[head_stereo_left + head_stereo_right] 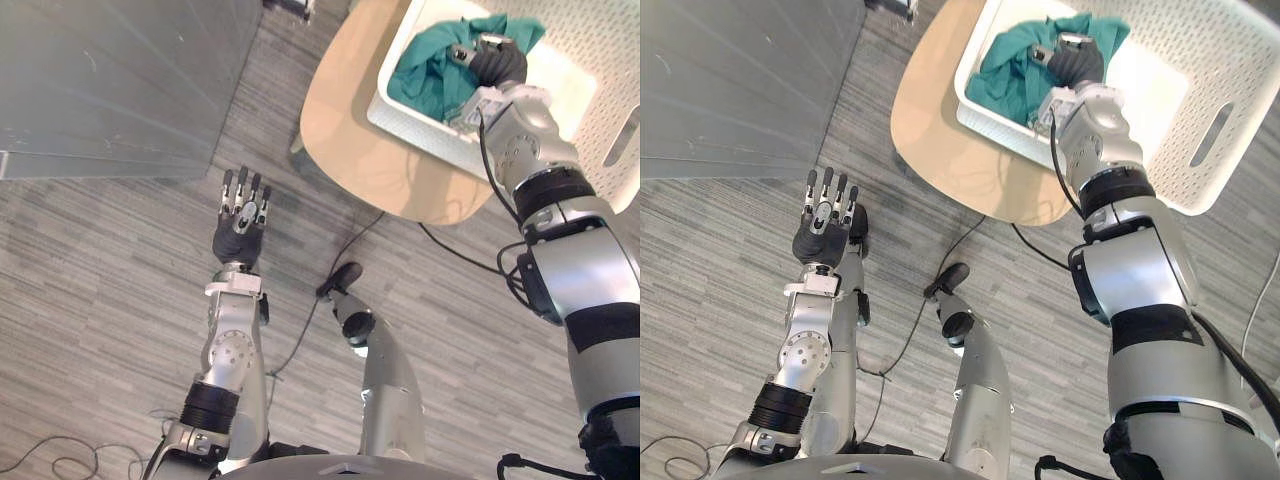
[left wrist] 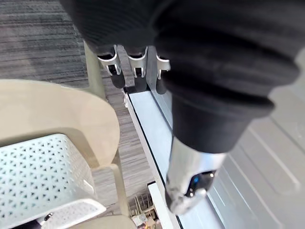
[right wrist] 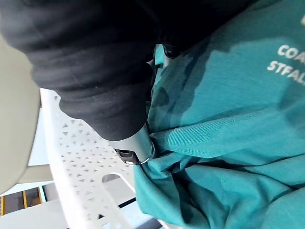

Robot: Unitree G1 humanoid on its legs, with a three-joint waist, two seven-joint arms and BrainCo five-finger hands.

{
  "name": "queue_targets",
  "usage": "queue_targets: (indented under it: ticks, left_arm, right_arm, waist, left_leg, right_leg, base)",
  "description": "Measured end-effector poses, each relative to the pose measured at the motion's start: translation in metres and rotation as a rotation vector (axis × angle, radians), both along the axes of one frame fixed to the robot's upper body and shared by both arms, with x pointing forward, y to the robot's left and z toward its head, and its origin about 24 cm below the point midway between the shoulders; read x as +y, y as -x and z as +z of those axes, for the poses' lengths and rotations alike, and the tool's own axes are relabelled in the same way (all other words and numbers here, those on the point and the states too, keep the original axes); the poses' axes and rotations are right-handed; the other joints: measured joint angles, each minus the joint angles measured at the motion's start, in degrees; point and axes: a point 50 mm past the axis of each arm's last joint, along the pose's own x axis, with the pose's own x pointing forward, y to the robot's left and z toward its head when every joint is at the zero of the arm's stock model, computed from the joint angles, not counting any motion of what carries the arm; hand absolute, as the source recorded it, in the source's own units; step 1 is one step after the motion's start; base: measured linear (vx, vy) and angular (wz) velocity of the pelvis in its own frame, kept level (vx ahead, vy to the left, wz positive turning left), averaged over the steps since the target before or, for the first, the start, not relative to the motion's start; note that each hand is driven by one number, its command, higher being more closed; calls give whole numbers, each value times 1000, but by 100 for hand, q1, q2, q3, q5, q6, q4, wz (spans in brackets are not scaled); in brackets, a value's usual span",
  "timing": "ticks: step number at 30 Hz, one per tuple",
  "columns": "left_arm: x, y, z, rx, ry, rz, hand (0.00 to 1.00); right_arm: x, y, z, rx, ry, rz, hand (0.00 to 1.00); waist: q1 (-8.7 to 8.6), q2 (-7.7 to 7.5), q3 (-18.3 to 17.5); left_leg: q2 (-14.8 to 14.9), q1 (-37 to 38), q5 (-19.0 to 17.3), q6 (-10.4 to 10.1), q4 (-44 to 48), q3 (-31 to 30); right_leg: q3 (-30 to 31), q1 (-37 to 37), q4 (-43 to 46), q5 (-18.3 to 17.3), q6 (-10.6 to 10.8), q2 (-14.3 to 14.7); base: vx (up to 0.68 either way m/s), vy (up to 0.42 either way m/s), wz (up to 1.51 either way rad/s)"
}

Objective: Pick up the laundry basket with both hands and put the clothes into the washing machine.

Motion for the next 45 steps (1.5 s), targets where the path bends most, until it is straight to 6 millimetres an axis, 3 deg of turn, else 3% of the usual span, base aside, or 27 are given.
queue_targets:
  ticks: [3, 13, 19, 25, 27, 33, 41, 45]
  left_arm:
    - [-2, 3, 3, -29, -58, -26, 0]
    - [6, 7, -1, -36, -163, -44, 0]
    - [13, 9, -6, -18, -207, -43, 0]
    - [7, 8, -4, -14, -271, -46, 0]
    - [8, 6, -1, -20, -344, -18, 0]
    - [2, -2, 15, -58, -418, 30, 0]
    - [-8, -22, 43, -146, -620, 120, 0]
    - [-12, -40, 73, -199, -645, 169, 0]
  right_arm:
    - [-1, 3, 8, -50, -57, 7, 100]
    - [-21, 14, 32, -209, -246, -68, 100]
    - [-23, 21, 49, -297, -296, -69, 100]
    - [-25, 21, 48, -297, -340, -105, 100]
    - [-16, 18, 44, -286, -364, -87, 100]
    - [-5, 21, 41, -307, -314, -77, 100]
    - [4, 34, 63, -421, -291, -29, 100]
    - [19, 51, 86, -540, -243, 42, 100]
  waist:
    - [-8, -3, -2]
    - [-57, -38, -13]
    - [-188, -49, -10]
    - [-247, -55, -8]
    - [-320, -110, -16]
    - [-477, -171, -49]
    - [-632, -214, -73]
    - [-832, -215, -75]
  left_leg:
    - [-13, 275, -80, -78, -50, -12]
    - [-109, 687, 24, -13, -230, -58]
    - [-140, 723, 114, 13, -322, -52]
    - [-172, 845, 146, 38, -385, -19]
    - [-170, 918, 146, 40, -387, 48]
    - [-157, 1114, 89, 112, -389, 97]
    - [-166, 1444, 55, 125, -394, 287]
    - [-118, 1555, -24, 108, -397, 419]
  right_leg:
    - [-11, 230, 92, -137, 23, -36]
    - [16, 541, 167, -196, 54, -94]
    - [25, 539, 216, -184, 75, -102]
    - [122, 551, 271, -184, 75, -124]
    - [204, 554, 263, -182, 78, -103]
    - [271, 749, 135, -116, 130, -57]
    - [482, 1003, -69, 64, 154, 19]
    - [626, 1113, -350, 220, 241, 120]
  base:
    - [4, -131, 8]
    - [51, -75, 5]
    - [26, -47, 1]
    - [21, -39, -4]
    - [-2, -54, -12]
    - [11, -43, -5]
    - [29, -29, -10]
    - [-7, -22, -20]
